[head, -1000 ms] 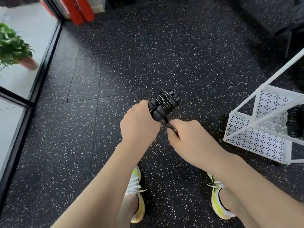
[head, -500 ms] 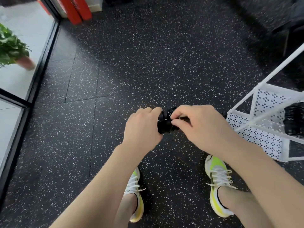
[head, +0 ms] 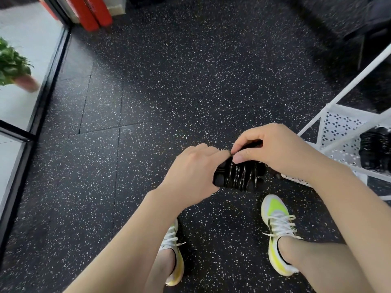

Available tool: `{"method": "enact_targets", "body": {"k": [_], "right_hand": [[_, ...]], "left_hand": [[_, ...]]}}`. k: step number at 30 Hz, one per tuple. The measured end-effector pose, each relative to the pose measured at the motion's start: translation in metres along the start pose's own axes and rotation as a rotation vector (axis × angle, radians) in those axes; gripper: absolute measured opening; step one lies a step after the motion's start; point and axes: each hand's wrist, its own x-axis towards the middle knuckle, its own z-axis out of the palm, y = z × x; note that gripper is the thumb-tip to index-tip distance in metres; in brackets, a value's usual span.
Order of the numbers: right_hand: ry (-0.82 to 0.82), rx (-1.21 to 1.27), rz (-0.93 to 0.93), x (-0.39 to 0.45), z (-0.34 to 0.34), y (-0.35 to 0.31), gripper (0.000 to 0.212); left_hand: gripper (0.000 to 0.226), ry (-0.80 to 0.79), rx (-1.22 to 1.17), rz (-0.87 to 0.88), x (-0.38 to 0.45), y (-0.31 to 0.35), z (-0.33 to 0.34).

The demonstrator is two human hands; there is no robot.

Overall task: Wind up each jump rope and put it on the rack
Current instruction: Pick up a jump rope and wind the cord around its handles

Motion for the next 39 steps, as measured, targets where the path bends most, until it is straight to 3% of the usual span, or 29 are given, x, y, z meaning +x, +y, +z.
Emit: {"method": "enact_targets", "body": {"k": [8, 12, 15, 20, 25, 27, 29, 33, 34, 36, 39], "right_hand": [[-0.024, 0.219, -0.043, 0.002, -0.007, 0.007, 0.003], [-0.057, 0.425, -0.023, 0.004, -0.004, 0.01, 0.015], [-0.079, 0.691, 0.024, 0.007, 0.006, 0.013, 0.014], [-0.087, 0.903, 0.11, 0.015, 0.022, 0.01, 0.025], [0.016, 0.707, 0.114, 0.014, 0.044, 0.015, 0.033], [0.101, 0.492, 0.115, 0.018, 0.053, 0.021, 0.034], [0.101, 0.283, 0.058, 0.017, 0.062, 0.02, 0.037], [0.034, 0.167, 0.055, 0.011, 0.065, 0.009, 0.045], [0.018, 0.167, 0.054, 0.009, 0.066, 0.005, 0.042], [0.019, 0.187, 0.04, 0.007, 0.07, 0.003, 0.015], [0.108, 0.116, 0.029, 0.008, 0.073, 0.007, 0.021]], "left_hand": [[0.037, 0.084, -0.138, 0.029, -0.001, 0.004, -0.005], [0.046, 0.181, -0.182, 0.027, -0.001, 0.005, -0.01], [0.052, 0.223, -0.255, -0.044, -0.002, 0.011, -0.016], [0.062, 0.164, -0.34, -0.25, 0.001, 0.017, -0.028], [0.057, 0.18, -0.385, -0.488, 0.009, 0.022, -0.031], [0.055, 0.2, -0.44, -0.595, 0.011, 0.017, -0.03], [0.055, 0.183, -0.471, -0.672, 0.012, 0.013, -0.029], [0.056, 0.106, -0.501, -0.778, 0.012, 0.008, -0.026], [0.057, 0.09, -0.505, -0.797, 0.012, 0.007, -0.025], [0.055, 0.05, -0.493, -0.807, 0.012, 0.005, -0.023], [0.049, 0.038, -0.461, -0.762, 0.011, 0.009, -0.02]]}}
